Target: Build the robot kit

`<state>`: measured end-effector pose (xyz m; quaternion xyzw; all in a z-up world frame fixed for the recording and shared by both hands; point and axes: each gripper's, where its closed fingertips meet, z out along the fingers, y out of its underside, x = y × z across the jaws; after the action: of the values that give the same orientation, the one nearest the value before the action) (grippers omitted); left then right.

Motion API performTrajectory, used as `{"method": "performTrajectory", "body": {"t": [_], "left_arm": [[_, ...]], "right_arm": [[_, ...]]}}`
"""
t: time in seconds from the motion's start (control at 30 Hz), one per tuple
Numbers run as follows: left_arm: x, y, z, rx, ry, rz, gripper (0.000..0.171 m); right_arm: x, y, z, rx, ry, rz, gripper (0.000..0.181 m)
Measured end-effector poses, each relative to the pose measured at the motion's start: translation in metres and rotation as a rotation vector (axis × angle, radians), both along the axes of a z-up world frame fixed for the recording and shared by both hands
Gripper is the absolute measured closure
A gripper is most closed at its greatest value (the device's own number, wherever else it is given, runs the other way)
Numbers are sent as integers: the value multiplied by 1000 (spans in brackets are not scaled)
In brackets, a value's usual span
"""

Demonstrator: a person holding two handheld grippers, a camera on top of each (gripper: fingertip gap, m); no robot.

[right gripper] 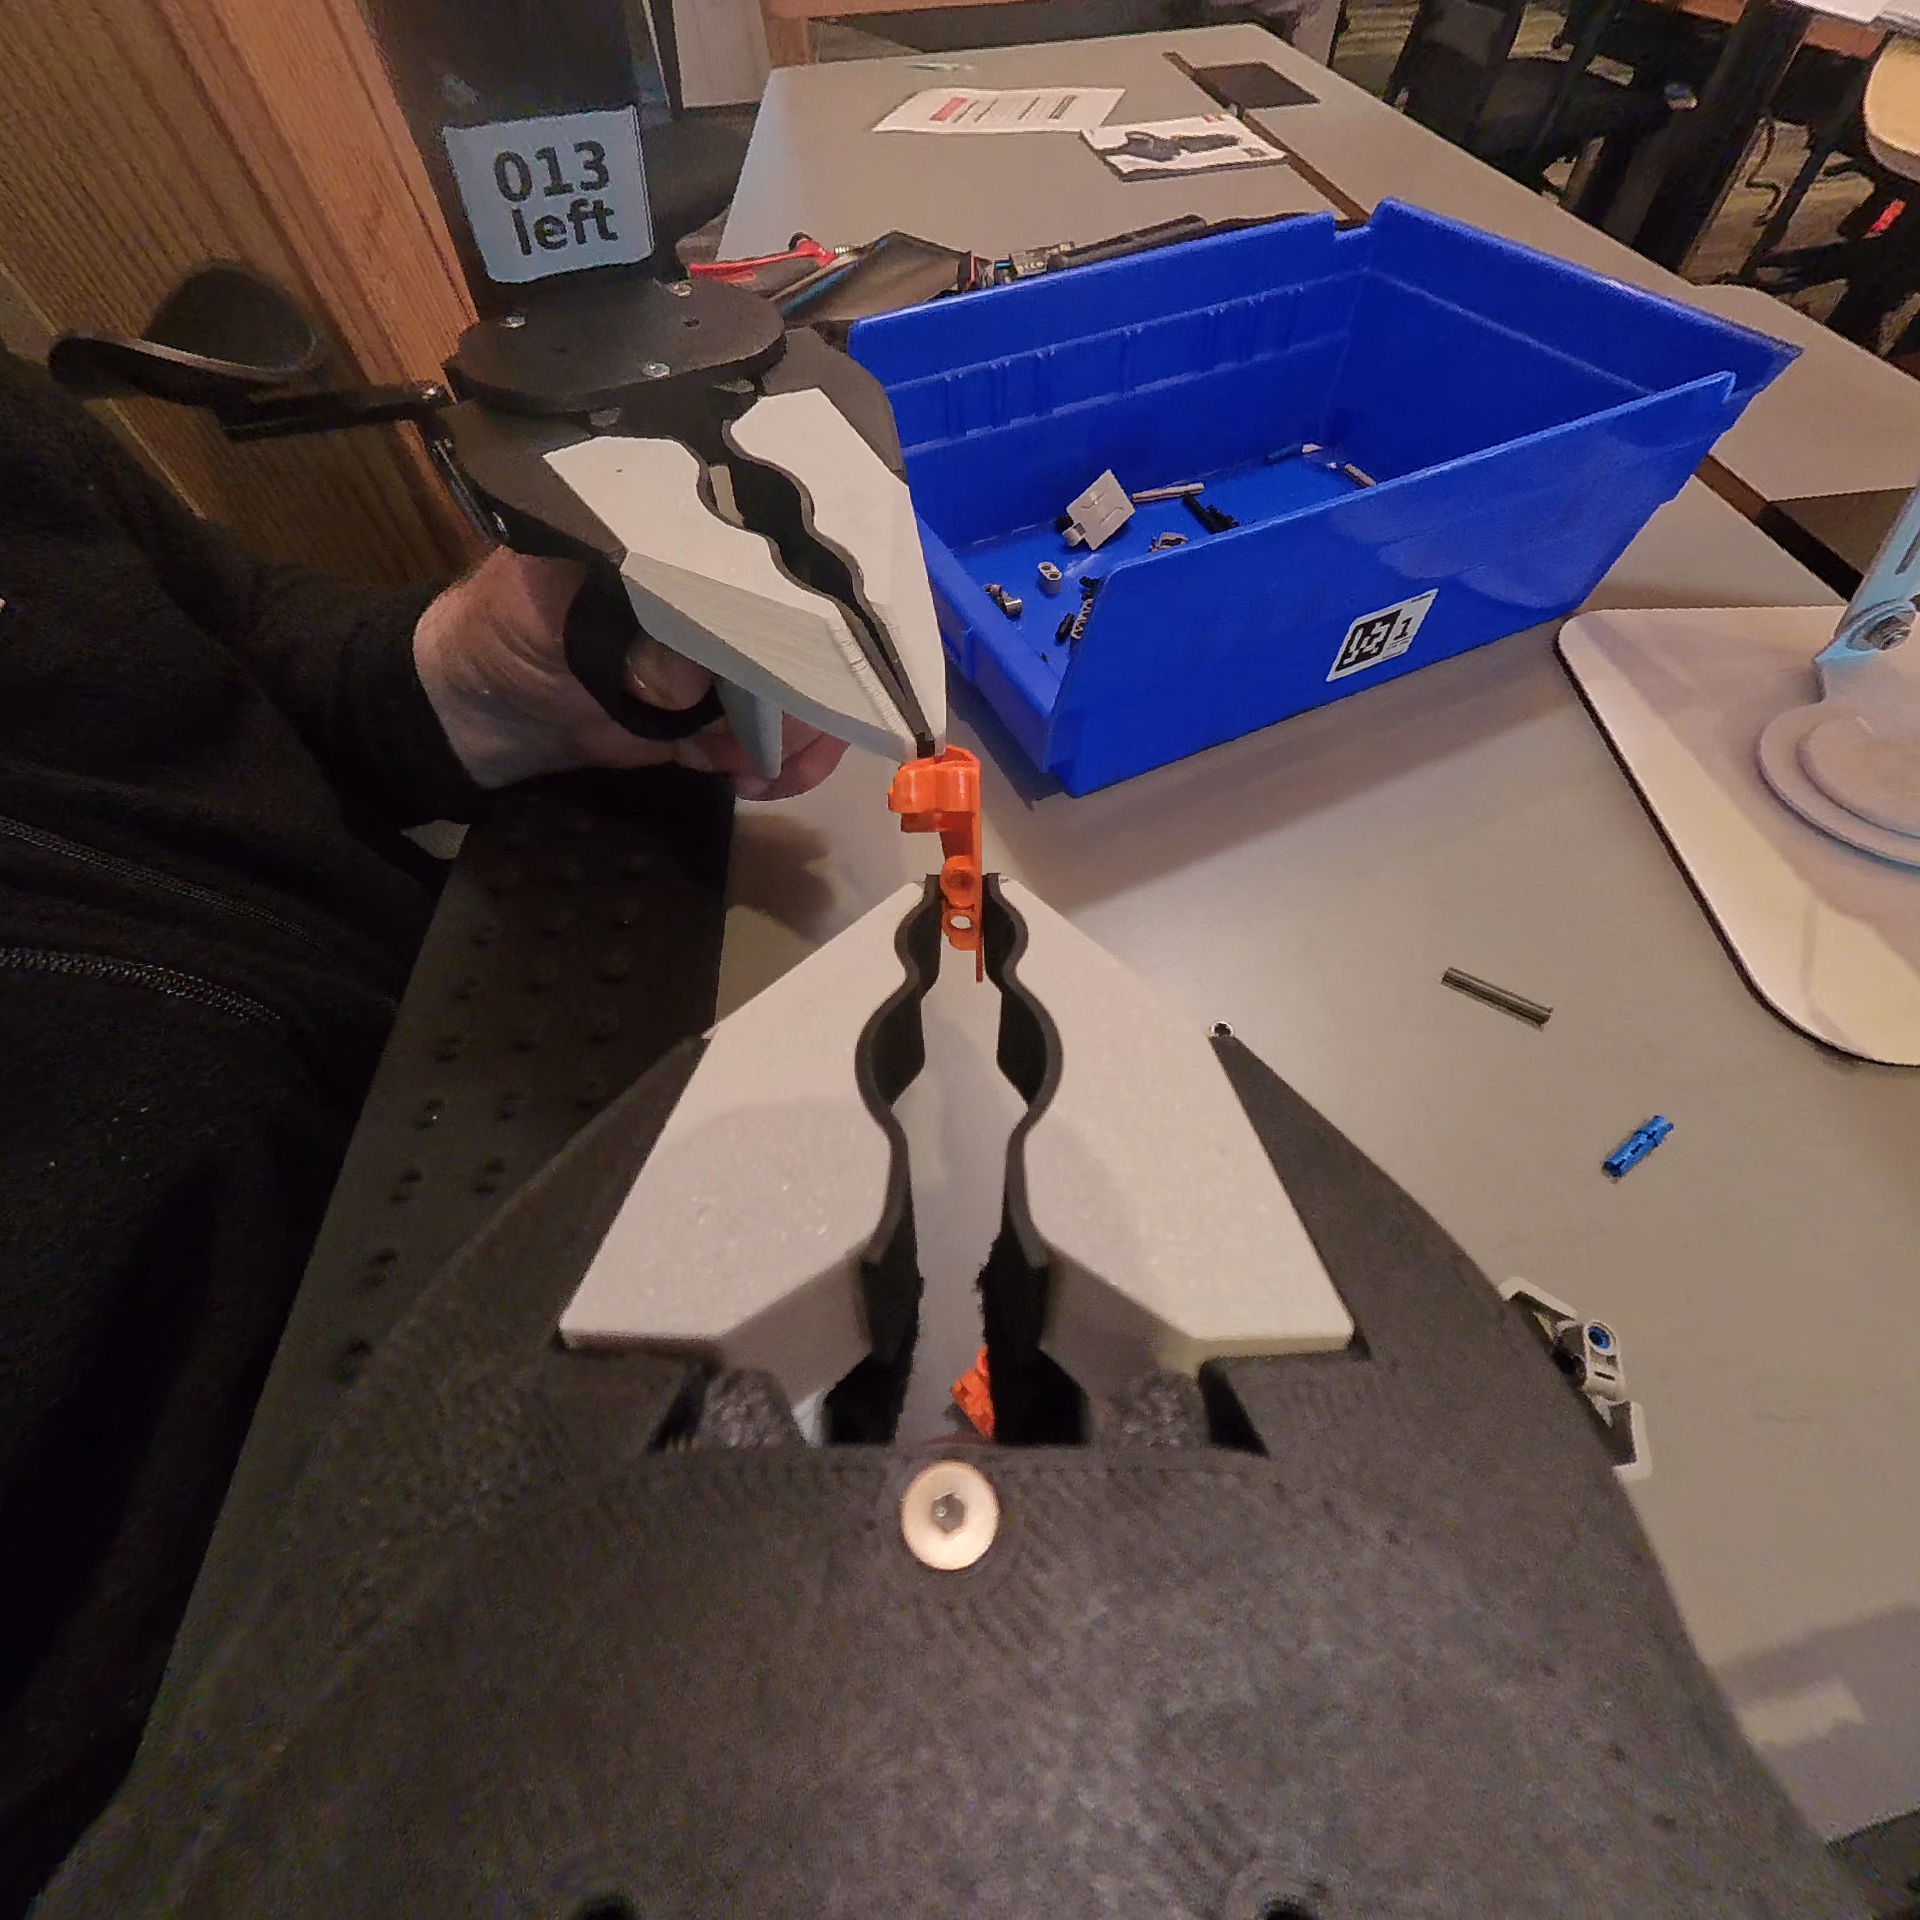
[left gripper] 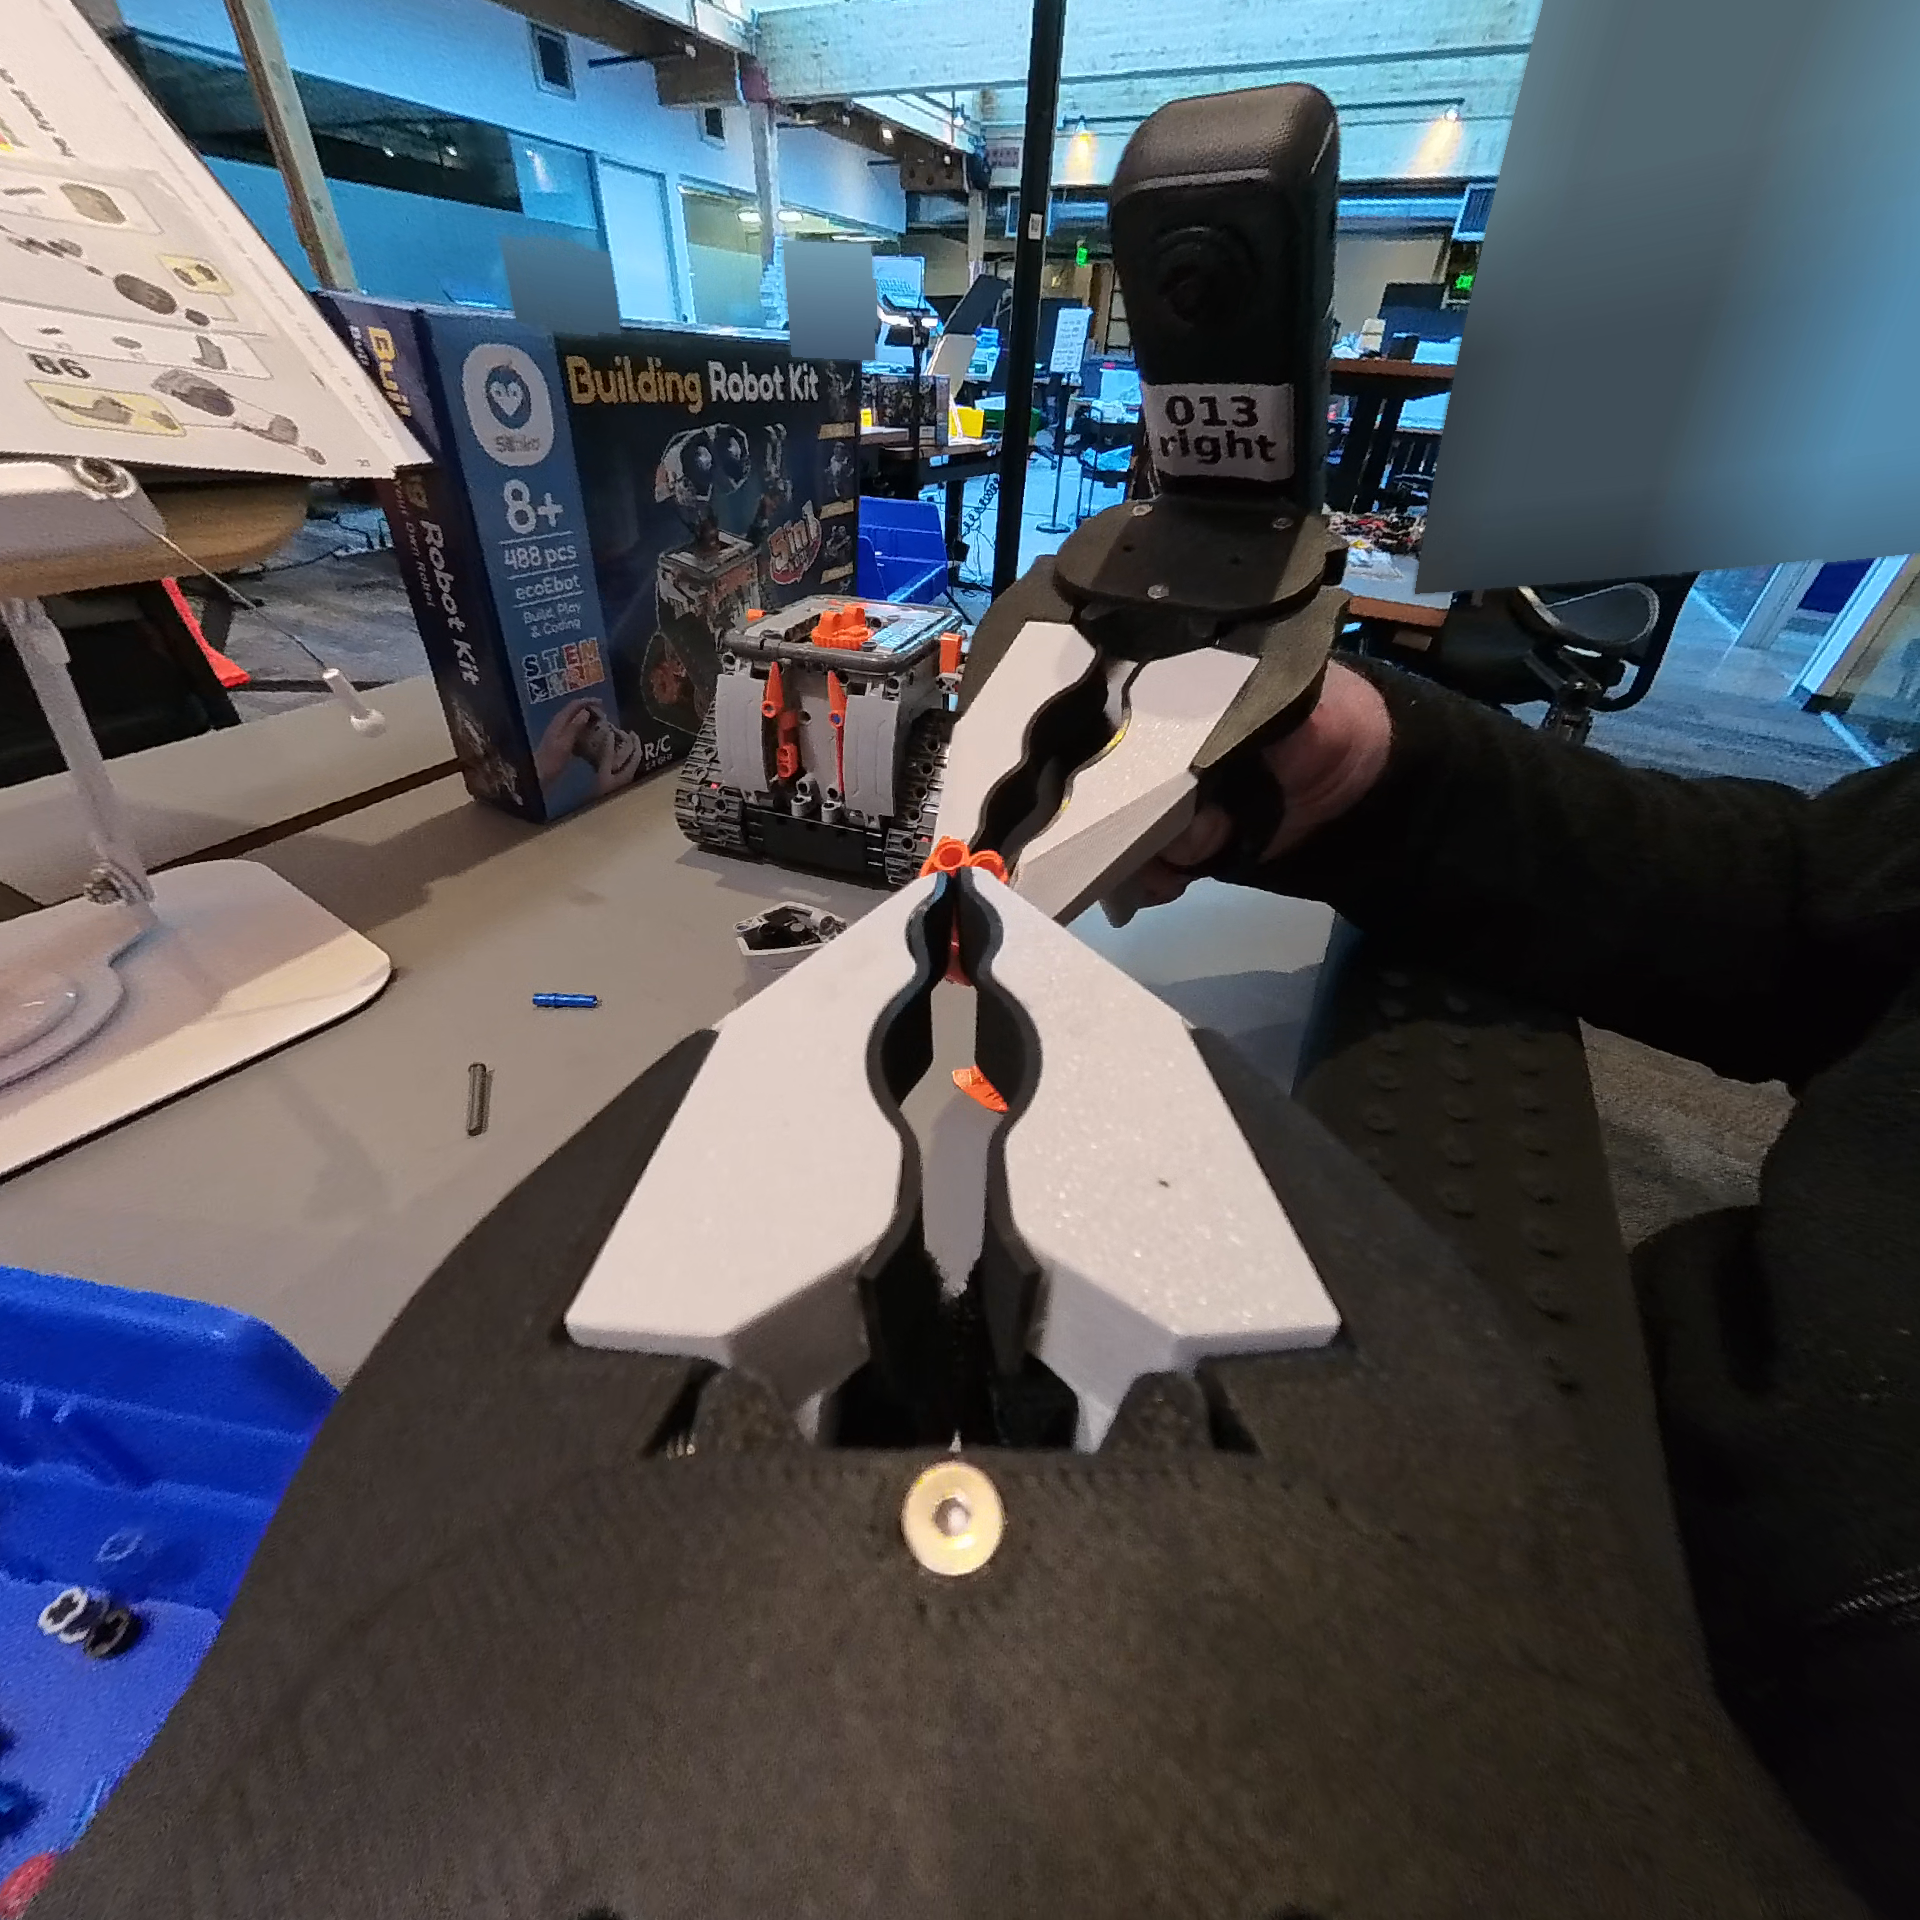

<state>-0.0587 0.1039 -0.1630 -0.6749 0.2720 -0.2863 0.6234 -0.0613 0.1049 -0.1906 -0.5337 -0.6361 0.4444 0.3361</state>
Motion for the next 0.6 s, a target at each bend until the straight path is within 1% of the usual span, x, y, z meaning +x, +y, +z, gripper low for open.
{"method": "performTrajectory", "body": {"t": [0.6], "left_arm": [[-3,3,-5,-37,-13,6,171]], "right_arm": [[2,4,4,-49,20,-5,177]]}}
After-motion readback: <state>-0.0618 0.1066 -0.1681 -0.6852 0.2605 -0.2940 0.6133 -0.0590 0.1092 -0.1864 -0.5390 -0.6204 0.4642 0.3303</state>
